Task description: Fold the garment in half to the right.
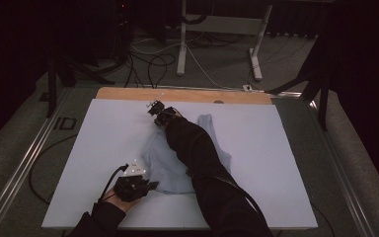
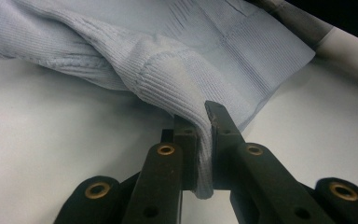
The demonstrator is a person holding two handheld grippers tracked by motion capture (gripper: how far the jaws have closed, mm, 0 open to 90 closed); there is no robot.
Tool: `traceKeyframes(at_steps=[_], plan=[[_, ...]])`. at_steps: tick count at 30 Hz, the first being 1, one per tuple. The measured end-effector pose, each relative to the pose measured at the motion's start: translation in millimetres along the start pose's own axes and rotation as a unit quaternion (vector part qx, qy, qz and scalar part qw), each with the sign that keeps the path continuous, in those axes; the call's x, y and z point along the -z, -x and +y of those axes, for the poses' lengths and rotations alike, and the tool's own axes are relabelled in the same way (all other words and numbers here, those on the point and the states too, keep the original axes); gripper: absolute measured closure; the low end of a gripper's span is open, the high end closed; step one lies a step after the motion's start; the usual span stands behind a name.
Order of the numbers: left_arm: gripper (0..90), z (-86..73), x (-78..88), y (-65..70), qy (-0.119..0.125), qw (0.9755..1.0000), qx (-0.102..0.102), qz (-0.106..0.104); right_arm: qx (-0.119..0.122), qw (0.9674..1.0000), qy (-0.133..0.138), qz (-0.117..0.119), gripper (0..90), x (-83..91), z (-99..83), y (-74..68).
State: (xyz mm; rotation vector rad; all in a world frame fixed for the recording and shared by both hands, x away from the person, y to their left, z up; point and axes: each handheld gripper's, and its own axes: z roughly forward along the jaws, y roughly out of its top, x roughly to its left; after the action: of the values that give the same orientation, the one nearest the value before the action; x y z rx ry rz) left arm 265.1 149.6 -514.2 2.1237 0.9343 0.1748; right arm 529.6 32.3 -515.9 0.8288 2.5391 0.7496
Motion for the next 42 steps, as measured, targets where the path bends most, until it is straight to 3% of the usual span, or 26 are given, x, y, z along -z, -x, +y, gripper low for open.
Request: traceKeyframes(at_steps=[7,22,30,36,42], plan=[[85.7,0.8,1.1,0.6,0.002,1.0,-0.001,-0.002,0.003,0.9998,0.02,0.007,84.8,12.7,1.5,7.6],[85.7,7.6,7.8,4.1,0.013,0.9999,-0.004,-0.009,-0.019,0.9982,0.057,0.006,84.9,44.9,3.8,24.7],[85.7,21.5,10.5,11.4,0.019,0.9994,-0.022,-0.019,-0.012,0.9979,0.063,-0.008,85.0,61.2,6.3,30.4],[85.7,34.4,11.7,16.4,0.019,0.999,-0.025,-0.032,-0.021,0.997,0.074,-0.008,84.9,73.0,4.6,38.0],[85.8,44.1,11.0,23.0,0.015,0.9987,-0.037,-0.031,-0.027,0.9961,0.084,-0.006,84.9,84.2,0.6,45.8]])
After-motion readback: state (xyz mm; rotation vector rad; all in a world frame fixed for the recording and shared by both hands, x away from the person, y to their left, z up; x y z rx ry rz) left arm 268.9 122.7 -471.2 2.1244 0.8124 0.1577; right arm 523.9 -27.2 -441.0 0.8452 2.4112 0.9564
